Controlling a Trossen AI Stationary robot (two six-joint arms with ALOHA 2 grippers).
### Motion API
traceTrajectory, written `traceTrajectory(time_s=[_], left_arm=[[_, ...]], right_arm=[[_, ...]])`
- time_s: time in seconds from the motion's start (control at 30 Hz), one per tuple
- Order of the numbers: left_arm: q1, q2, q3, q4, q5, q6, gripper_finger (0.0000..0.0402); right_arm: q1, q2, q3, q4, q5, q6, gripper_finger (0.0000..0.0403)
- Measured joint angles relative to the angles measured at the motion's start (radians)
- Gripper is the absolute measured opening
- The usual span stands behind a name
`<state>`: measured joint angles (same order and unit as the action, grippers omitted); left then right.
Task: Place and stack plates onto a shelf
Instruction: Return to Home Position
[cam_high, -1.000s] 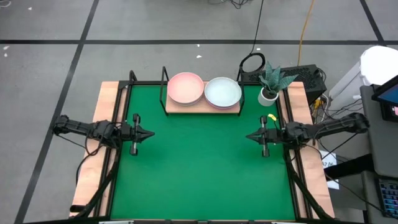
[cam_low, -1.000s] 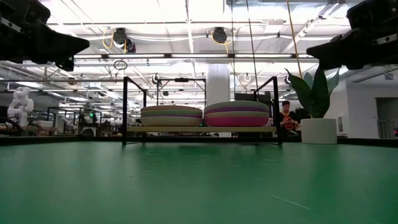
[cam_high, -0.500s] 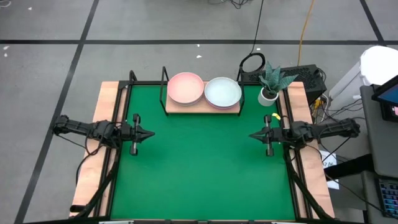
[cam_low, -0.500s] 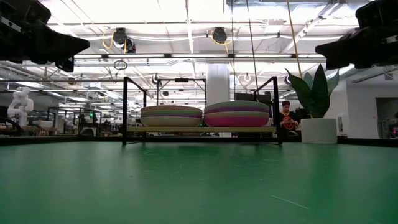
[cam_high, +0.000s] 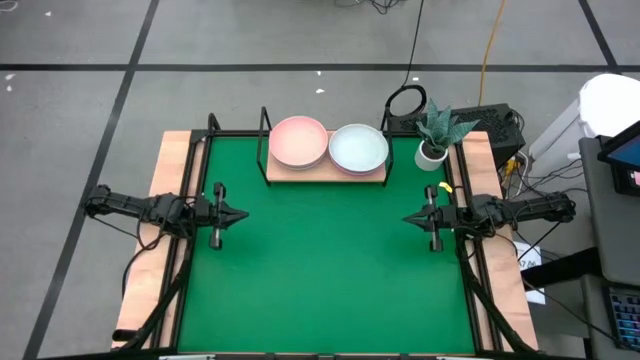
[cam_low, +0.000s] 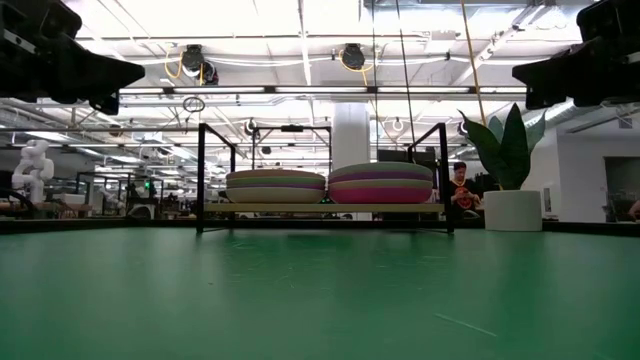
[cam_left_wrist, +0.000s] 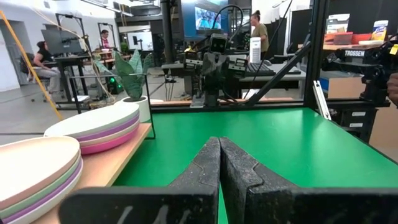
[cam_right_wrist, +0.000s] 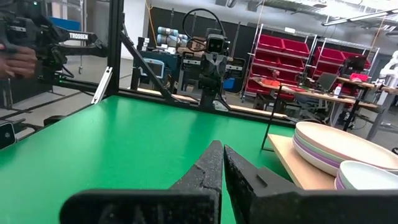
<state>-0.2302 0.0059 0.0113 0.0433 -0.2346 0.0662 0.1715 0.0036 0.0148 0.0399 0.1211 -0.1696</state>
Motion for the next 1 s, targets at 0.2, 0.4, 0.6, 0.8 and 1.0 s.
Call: traceTrajectory(time_s=[0.2,0.4,0.6,0.8,1.0], left_arm=[[0.000,0.000,0.000,0.002,-0.002,0.015,0.0003],[0.000,0.000,0.000,0.001,-0.002,0.013,0.0003],[0.000,0.000,0.000,0.001,-0.002,0.002,0.0003],[0.000,0.000,0.000,0.005,-0.003,-0.017,0.0003],[0.000,0.000,0.000,0.003,-0.003,-0.050,0.0003]], right_arm=[[-0.004,0.000,0.000,-0.002,0.002,-0.016,0.0000],[-0.068,0.000,0.000,0.001,-0.018,-0.008,0.0000],[-0.133,0.000,0.000,-0.006,-0.107,0.020,0.0000],[-0.146,0.008,0.000,-0.020,-0.125,0.046,0.0000],[-0.146,0.021,0.000,-0.008,-0.123,0.056,0.0000]])
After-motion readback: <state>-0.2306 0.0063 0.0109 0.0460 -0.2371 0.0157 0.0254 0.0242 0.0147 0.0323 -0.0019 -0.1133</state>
